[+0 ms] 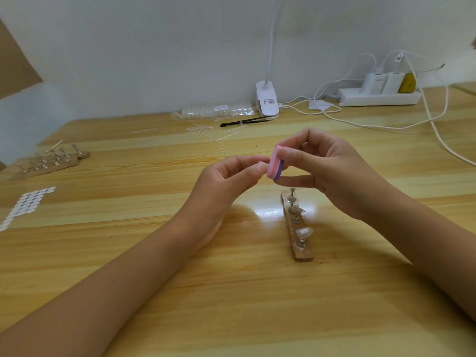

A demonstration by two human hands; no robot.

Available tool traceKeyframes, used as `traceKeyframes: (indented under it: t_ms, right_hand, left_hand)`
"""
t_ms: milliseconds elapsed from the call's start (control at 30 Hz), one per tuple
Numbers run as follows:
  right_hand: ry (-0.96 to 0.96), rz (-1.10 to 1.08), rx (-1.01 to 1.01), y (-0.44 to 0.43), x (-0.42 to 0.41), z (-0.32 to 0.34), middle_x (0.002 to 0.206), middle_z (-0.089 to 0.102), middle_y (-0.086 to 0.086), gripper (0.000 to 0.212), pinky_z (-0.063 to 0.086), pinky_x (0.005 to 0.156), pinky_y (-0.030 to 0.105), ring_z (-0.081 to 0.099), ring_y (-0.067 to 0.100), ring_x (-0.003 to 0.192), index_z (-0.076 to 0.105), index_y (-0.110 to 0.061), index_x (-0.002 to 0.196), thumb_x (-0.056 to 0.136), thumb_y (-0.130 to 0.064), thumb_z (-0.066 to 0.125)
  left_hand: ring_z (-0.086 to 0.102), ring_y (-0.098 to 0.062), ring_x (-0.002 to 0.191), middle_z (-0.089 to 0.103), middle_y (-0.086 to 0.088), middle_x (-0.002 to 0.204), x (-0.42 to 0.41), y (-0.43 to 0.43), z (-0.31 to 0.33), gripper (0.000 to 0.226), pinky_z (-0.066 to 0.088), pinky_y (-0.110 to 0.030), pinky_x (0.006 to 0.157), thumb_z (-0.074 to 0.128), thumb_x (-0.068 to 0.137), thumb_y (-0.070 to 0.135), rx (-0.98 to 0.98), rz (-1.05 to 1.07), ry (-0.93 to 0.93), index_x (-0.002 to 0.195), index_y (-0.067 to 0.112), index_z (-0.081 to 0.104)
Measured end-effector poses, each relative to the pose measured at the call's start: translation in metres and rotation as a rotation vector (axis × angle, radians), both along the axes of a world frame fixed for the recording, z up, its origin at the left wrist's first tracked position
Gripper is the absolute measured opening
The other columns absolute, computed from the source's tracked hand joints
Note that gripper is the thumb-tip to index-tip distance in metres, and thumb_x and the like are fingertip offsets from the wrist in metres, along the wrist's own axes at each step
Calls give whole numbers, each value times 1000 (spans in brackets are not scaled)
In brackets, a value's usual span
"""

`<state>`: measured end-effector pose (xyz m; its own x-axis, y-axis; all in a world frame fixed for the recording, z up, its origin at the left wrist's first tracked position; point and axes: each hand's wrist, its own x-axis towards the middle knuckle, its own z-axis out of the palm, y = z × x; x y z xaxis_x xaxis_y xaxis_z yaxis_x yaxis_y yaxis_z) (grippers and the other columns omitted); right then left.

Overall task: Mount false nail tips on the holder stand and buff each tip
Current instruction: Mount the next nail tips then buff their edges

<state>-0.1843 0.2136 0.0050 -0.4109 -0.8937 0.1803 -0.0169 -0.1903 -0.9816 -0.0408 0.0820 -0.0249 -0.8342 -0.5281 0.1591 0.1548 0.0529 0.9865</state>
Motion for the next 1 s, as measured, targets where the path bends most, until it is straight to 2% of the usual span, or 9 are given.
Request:
traceKeyframes:
  t_ms: [133,267,400,533,667,767,900,1000]
  right_hand:
    - [2,81,45,-1,4,-1,90,70,9,24,59,72,30,69,21,89,62,-3,98,79,-17,70]
    - [-59,-4,-11,-1,1,1,87,71,7,24,59,73,29,70,20,88,60,-5,99,79,-16,69]
    - [-76,33,2,-2,3,0,88,70,7,24,59,74,29,70,21,89,60,-7,98,78,-17,69]
    - [-62,-21,-53,-2,2,1,88,69,4,26,58,74,28,70,18,88,60,-9,102,79,-19,68]
    - [-14,64,17,-1,7,0,92,67,11,24,59,73,28,70,21,89,63,-7,99,78,-18,69]
    - [-28,-50,-64,-2,5,2,93,66,12,22,59,74,29,68,21,91,62,-7,99,80,-18,68]
    - [22,46,-1,-2,8,-1,93,66,13,23,59,74,29,70,21,88,62,-6,97,79,-17,69]
    - [0,-56,-83,-2,5,1,92,65,12,21,59,77,31,69,20,88,60,-6,98,81,-16,68]
  left_hand:
    - [66,-23,114,74,-8,111,0,1,1,26,47,-34,104,71,84,28,40,12,23,108,17,75]
    - [66,-17,112,74,-5,112,-1,2,1,24,49,-30,102,70,82,28,55,35,14,105,20,75]
    - [68,-15,108,74,-9,112,-1,3,1,27,50,-25,97,75,82,28,101,22,24,106,17,73]
    - [68,-7,99,75,1,102,-2,4,1,32,51,-20,91,73,75,30,137,23,39,105,18,73]
    - [69,-18,105,74,-7,107,-2,3,1,35,53,-24,94,72,77,27,173,31,53,108,13,71]
    - [69,-8,97,75,0,99,-2,2,1,29,52,-20,88,74,74,27,195,48,55,101,18,73]
    - [69,-11,97,75,-3,102,-2,3,1,34,53,-21,90,73,76,26,188,41,53,107,13,71]
    - [68,-6,92,74,2,96,-2,3,2,33,52,-19,87,74,72,28,205,53,59,103,16,72]
